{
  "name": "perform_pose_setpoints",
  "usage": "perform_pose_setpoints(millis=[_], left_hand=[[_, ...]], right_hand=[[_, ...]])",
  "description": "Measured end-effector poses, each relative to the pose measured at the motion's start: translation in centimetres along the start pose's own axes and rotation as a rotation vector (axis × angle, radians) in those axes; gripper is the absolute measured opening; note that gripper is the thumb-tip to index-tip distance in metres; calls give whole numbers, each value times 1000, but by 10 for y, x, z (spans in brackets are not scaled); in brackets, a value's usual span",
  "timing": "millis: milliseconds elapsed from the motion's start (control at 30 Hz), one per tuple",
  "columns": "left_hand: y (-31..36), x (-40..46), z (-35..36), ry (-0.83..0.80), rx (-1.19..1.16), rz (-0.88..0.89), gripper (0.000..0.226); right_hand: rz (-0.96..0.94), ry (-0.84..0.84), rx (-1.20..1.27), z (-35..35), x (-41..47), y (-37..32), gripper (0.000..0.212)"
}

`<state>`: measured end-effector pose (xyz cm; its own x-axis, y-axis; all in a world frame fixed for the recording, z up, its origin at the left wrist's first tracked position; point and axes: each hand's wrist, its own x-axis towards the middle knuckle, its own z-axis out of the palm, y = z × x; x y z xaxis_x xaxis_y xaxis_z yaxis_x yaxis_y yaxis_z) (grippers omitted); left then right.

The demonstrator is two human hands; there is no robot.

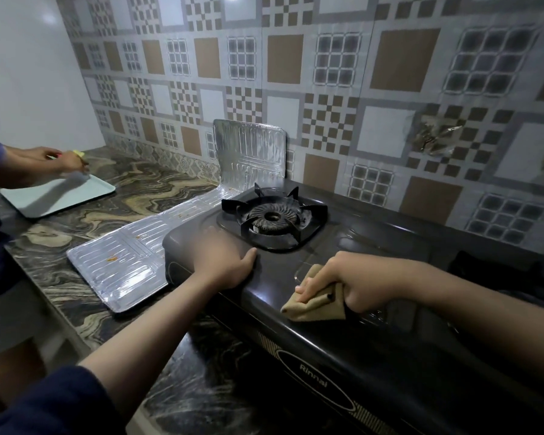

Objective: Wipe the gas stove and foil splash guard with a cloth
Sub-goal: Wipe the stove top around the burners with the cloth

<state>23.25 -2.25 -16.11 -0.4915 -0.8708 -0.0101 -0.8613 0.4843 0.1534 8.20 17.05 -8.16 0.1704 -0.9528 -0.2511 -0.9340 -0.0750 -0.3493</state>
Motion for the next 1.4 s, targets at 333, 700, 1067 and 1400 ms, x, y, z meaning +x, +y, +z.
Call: perform_pose_setpoints(millis=[333, 700, 1067, 1400], left_hand=[[3, -1, 1, 22, 6, -11, 92], [2, 1, 5, 43, 0, -13, 91], [3, 1, 4, 48, -6, -22, 91], [4, -1, 3, 40, -11, -20, 91]], right_hand=[[390, 457, 37, -90, 13, 68, 30], [666, 459, -24, -63, 75, 152, 36], [616, 245, -67, -33, 77, 152, 61], [490, 227, -79, -9, 58, 111, 59]])
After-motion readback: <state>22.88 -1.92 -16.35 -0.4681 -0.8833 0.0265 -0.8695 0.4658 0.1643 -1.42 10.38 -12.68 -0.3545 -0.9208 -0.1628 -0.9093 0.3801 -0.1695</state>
